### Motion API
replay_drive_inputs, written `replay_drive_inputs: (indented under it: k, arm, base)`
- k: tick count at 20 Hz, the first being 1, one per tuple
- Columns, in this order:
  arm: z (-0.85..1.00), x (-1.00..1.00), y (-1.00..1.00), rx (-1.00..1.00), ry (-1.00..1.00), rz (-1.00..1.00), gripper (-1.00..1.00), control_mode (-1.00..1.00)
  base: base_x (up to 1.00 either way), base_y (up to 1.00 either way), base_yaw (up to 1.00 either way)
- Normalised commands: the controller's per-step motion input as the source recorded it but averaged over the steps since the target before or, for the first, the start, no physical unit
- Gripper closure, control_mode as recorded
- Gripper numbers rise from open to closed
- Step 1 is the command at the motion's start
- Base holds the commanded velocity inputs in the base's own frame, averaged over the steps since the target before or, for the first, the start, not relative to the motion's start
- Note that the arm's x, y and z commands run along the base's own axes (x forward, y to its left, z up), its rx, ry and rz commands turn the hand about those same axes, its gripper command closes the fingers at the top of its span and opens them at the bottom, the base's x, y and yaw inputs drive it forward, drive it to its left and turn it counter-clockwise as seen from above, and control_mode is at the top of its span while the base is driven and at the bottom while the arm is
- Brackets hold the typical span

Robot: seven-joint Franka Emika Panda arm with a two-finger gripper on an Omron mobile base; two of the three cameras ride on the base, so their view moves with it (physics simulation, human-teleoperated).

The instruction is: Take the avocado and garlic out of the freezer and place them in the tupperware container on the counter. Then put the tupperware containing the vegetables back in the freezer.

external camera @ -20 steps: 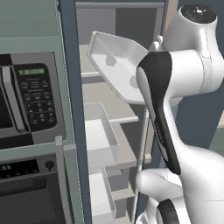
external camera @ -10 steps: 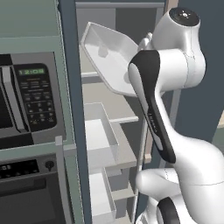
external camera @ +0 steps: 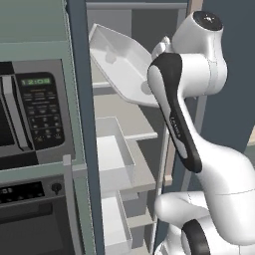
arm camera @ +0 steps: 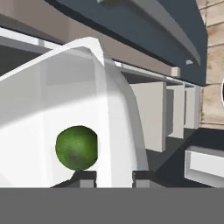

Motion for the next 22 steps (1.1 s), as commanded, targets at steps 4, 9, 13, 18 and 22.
replay_drive_inputs:
  k: [4,9,13,18,22]
  arm:
    - [-0.01,0.52,0.00,0.00,-0.01,0.02,1.00,-1.00]
    - [-0.06,0.58,0.00,0.00,-0.02,0.00,1.00,-1.00]
    - [-0.03,0.54,0.05,0.00,-0.03,0.00,1.00,-1.00]
    - [0.00,0.43,0.11,0.00,-0.01,0.00,1.00,-1.00]
    - [0.00,0.40,0.12,0.00,-0.01,0.00,1.00,-1.00]
  base:
    - [0.00,0.00,0.00]
    - [0.00,0.00,0.00]
    - [0.00,0.00,0.00]
    - [0.00,0.00,0.00]
    - [0.00,0.00,0.00]
